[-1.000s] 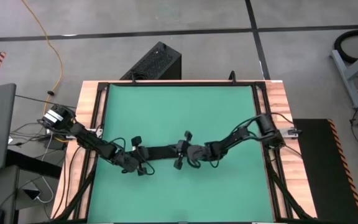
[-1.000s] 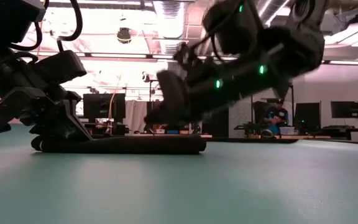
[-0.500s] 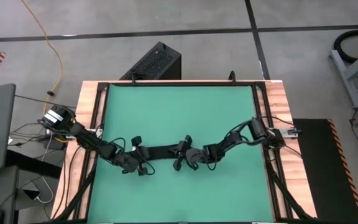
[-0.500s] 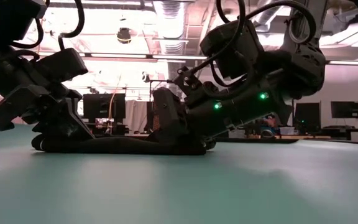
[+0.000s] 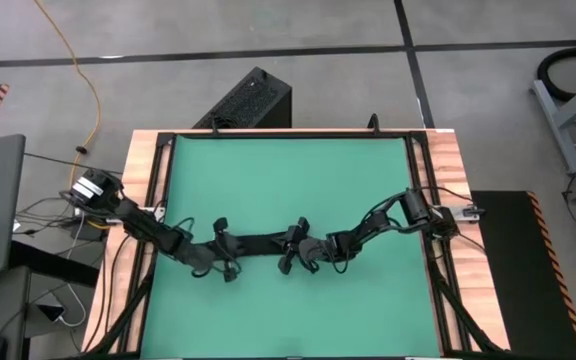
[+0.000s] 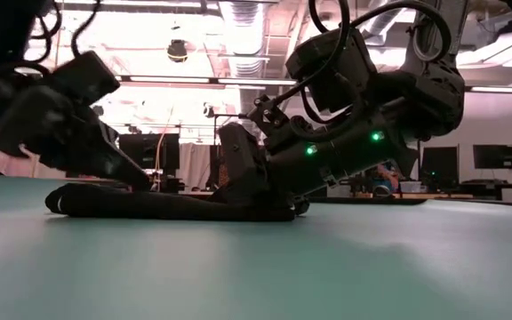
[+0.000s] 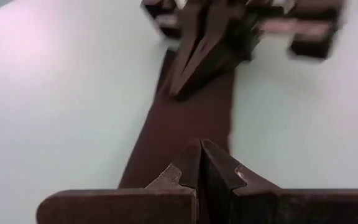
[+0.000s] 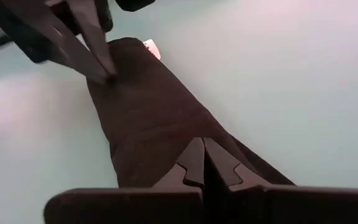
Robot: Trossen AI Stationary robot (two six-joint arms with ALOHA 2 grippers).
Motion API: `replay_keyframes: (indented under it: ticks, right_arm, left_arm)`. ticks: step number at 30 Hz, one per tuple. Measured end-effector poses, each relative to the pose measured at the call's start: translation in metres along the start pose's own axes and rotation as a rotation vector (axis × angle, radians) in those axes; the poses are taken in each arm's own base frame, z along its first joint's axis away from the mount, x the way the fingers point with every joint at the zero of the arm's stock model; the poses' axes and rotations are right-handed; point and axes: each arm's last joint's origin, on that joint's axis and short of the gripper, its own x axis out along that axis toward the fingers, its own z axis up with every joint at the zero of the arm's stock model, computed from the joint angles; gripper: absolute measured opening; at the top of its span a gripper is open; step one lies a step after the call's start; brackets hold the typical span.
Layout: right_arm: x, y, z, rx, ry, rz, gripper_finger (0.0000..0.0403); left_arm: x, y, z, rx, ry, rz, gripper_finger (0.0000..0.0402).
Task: Roll towel into tight, uniform cylinder
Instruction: Roll the towel
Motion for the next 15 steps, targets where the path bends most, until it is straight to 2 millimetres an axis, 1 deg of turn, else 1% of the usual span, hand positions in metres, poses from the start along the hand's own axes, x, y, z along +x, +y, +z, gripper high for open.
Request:
replay_keyframes:
  ticks: [3, 7, 11, 15]
  right_arm:
    - [0.0, 0.0, 0.0, 0.001, 0.003, 0.012, 0.0016]
    - [-0.001, 0.003, 0.0, 0.001, 0.005, 0.033, 0.0016]
    - [-0.005, 0.007, 0.007, 0.009, -0.011, 0.047, 0.0016]
    - [-0.012, 0.012, 0.02, -0.027, -0.018, 0.073, 0.0018]
  left_arm:
    - [-0.008, 0.007, -0.003, -0.049, -0.053, -0.048, 0.0]
    - [-0.019, 0.019, -0.012, -0.115, -0.079, -0.068, 0.0]
    - [-0.026, 0.025, -0.015, -0.143, -0.081, -0.086, 0.0]
    - [-0.03, 0.025, -0.008, -0.142, -0.119, -0.105, 0.0]
